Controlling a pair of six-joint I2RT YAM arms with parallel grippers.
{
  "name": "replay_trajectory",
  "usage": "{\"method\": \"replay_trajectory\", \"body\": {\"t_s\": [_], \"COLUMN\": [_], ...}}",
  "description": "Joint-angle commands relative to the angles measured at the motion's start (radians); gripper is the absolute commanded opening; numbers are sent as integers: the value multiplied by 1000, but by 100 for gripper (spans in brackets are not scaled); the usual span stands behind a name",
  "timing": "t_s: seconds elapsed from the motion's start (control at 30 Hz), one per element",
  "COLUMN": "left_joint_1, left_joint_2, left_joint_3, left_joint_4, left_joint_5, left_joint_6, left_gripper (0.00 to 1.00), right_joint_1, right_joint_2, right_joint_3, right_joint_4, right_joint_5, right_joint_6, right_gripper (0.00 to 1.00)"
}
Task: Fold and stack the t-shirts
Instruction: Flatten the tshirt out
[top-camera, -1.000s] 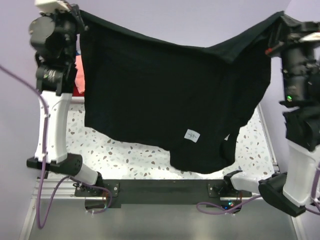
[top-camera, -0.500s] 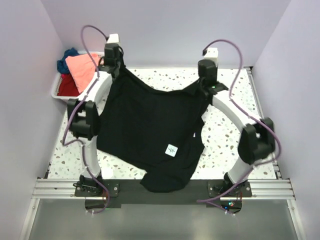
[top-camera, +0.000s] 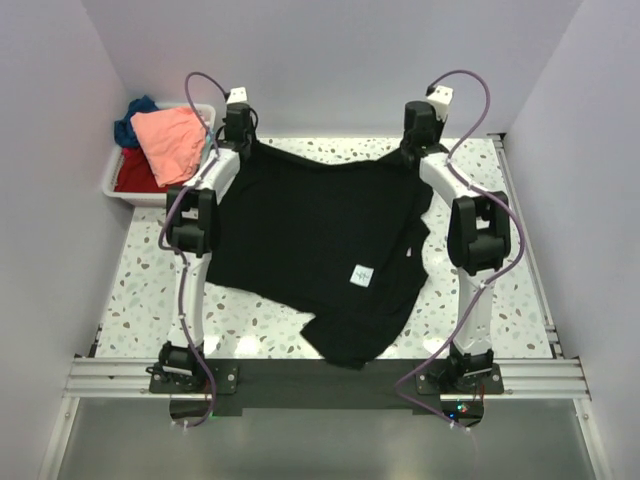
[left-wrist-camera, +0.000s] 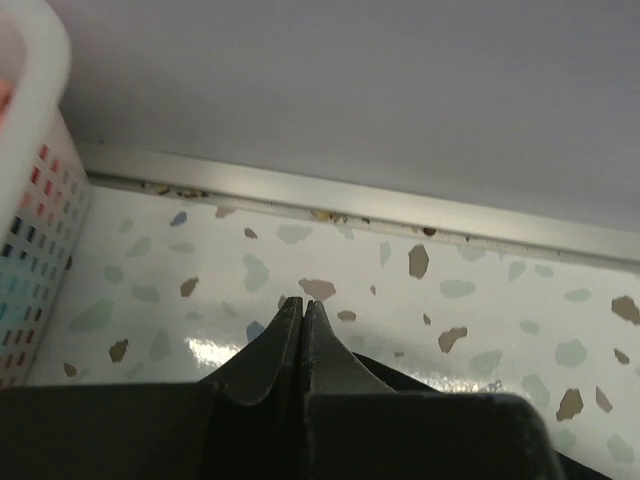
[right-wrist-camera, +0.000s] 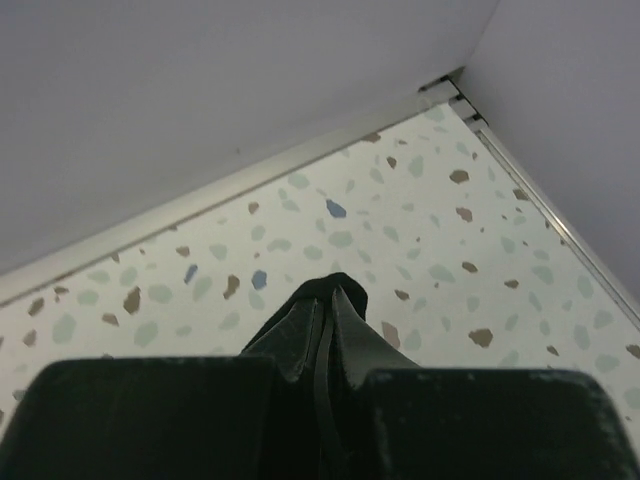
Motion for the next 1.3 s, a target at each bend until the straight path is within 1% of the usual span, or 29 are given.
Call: {"method": "replay_trajectory", "body": {"t_s": [0.0,0.07,0.13,0.2,0.23,0.27,0.3,0.33,0.37,0.4,0.43,0.47,0.5,0.53,0.7,0.77,0.8,0.87,0.9,0.97,1.0,1.07,1.1,1.13,1.17,1.23,1.27], "left_joint_1": [26,31,31,31,31,31,29,31,31,32,29,31,31,32,31,31,31,29,28,20,17,5,3,-1,-3,-3,-1], "left_joint_2": [-34,-40,-31,-29,-31,-31,-31,-34,-35,-38,-52,-60,-72,-75,-104,-119,-138,-159,-173,-182,-182,-190,-202,-211,-227,-283,-306], "left_joint_3": [38,22,30,29,21,18,12,10,9,3,-19,-31,-45,-45,-53,-60,-74,-91,-96,-87,-64,-50,-57,-70,-89,-181,-220], "left_joint_4": [157,186,191,194,203,209,220,223,227,244,258,275,292,295,290,277,257,226,177,113,3,-93,-166,-202,-229,-273,-277], "left_joint_5": [-107,-100,-103,-112,-115,-117,-118,-117,-118,-123,-123,-123,-127,-124,-112,-89,-77,-45,-26,1,20,21,37,44,43,64,69], "left_joint_6": [-16,-13,-16,-24,-26,-27,-27,-26,-26,-29,-32,-35,-38,-43,-49,-50,-52,-62,-67,-72,-67,-59,-55,-56,-61,-70,-73], "left_gripper": [0,0,0,0,0,0,0,10,21,32,60,70,74,81,84,83,84,83,83,82,82,81,81,80,80,79,79], "right_joint_1": [-11,-11,-12,-12,-11,-11,-12,-11,-11,-11,-11,-12,-11,-11,-11,-12,-12,-11,-11,-11,-11,-11,-12,-12,-11,-9,-8], "right_joint_2": [75,131,194,224,233,234,231,228,219,215,208,193,185,175,109,99,90,72,63,29,15,-9,-17,-40,-55,-95,-138], "right_joint_3": [159,216,321,405,414,416,419,418,418,419,419,418,416,413,376,396,402,389,378,332,312,258,238,215,151,79,9], "right_joint_4": [111,102,38,-3,-9,-7,-7,-7,-12,-18,-21,-24,-27,-27,-27,-104,-187,-274,-359,-444,-511,-582,-631,-647,-653,-655,-647], "right_joint_5": [-118,-151,-215,-255,-281,-303,-312,-320,-321,-321,-332,-330,-337,-338,-343,-343,-344,-353,-375,-398,-425,-481,-502,-525,-540,-562,-585], "right_joint_6": [44,35,39,49,47,49,47,50,50,52,43,39,38,32,29,41,49,96,116,168,182,222,231,251,260,279,280], "right_gripper": [0,0,0,0,0,5,13,23,42,48,52,57,58,60,61,61,61,60,60,59,59,58,58,56,56,55,55]}}
